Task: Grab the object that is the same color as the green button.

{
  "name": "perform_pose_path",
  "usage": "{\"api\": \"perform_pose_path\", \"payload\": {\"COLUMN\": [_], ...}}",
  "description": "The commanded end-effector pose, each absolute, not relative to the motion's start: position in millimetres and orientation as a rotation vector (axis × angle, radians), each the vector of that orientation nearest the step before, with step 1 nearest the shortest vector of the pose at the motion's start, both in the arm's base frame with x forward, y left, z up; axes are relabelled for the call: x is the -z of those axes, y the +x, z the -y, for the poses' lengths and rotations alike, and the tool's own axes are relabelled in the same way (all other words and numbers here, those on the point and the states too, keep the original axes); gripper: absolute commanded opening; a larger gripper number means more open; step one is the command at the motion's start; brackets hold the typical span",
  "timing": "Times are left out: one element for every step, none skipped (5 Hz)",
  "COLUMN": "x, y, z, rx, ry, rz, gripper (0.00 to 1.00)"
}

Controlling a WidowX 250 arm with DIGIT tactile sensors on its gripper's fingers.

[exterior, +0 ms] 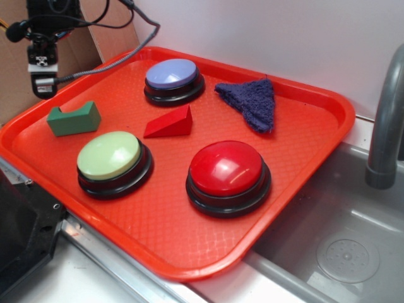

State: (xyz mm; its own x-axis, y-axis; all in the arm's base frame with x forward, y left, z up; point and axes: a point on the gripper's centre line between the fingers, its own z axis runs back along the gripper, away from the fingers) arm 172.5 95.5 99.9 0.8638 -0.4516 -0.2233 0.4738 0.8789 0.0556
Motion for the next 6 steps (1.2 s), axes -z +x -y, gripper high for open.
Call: {"api": "perform_pose_path", "payload": {"x": [-66.2, -52.1, -43.7, -39.3, -31.6, -20.1], "y": [189.1, 188.4, 185.2, 186.3, 186.9, 185.3], "z": [-118.9, -119.9, -119.7, -120.6, -120.6, -117.1], "rx": [0.576, 0.568, 0.565, 0.562, 0.550, 0.535], "ry": [0.159, 0.155, 0.162, 0.160, 0.156, 0.184], "rz": [-0.233, -0.261, -0.276, -0.285, -0.288, -0.315], "gripper": [1.00, 1.00, 1.00, 1.00, 1.00, 0.00]}}
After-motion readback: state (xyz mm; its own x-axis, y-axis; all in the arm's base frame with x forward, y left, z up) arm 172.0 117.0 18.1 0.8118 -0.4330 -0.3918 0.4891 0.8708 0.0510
